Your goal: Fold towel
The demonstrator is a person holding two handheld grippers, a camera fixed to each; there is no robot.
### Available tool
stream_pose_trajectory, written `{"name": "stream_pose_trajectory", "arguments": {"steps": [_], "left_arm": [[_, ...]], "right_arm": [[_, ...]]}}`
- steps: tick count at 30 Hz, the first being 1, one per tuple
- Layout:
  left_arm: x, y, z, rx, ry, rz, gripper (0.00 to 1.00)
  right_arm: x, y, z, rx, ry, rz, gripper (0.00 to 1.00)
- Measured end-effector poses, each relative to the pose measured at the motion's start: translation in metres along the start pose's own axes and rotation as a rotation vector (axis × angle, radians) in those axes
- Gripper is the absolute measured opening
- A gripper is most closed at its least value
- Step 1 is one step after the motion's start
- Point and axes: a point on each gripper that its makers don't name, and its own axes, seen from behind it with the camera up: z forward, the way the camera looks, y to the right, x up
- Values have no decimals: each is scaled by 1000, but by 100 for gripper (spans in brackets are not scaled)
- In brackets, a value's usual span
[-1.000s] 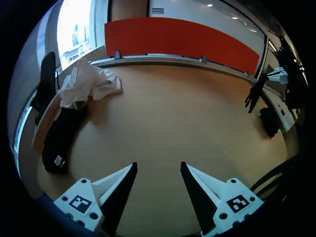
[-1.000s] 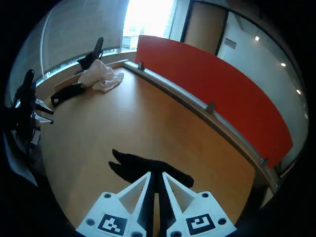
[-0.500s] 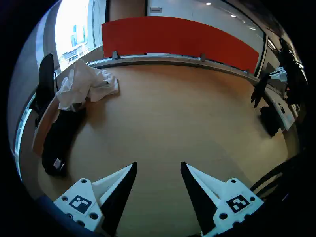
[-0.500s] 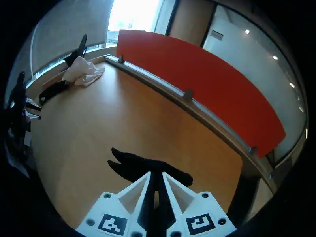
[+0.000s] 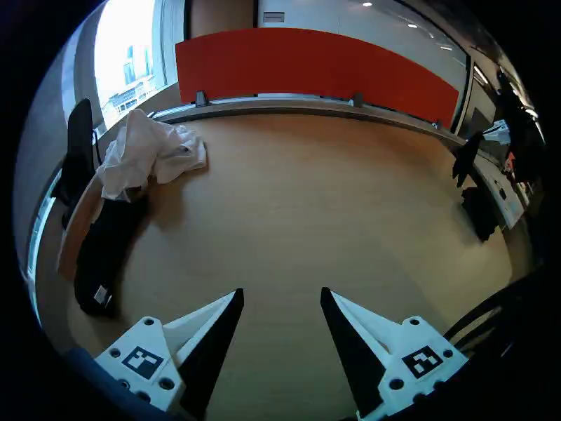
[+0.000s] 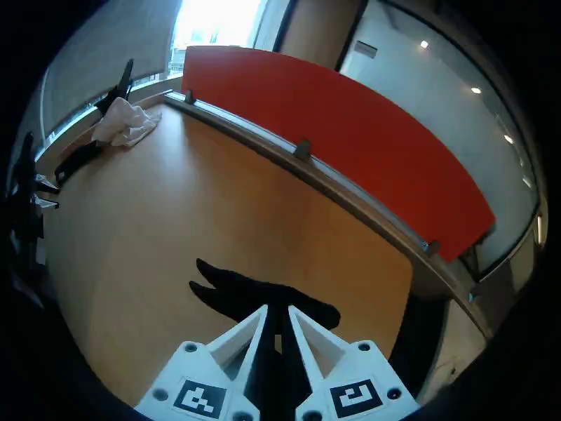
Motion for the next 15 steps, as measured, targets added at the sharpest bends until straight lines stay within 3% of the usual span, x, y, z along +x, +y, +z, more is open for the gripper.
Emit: {"name": "stream_pose_trajectory", "arguments": {"steps": [15], "left_arm": [[2,7,1,-7,-1,12,80]], "right_arm": [[-23,19,-9,-21,-33,13,5]]}}
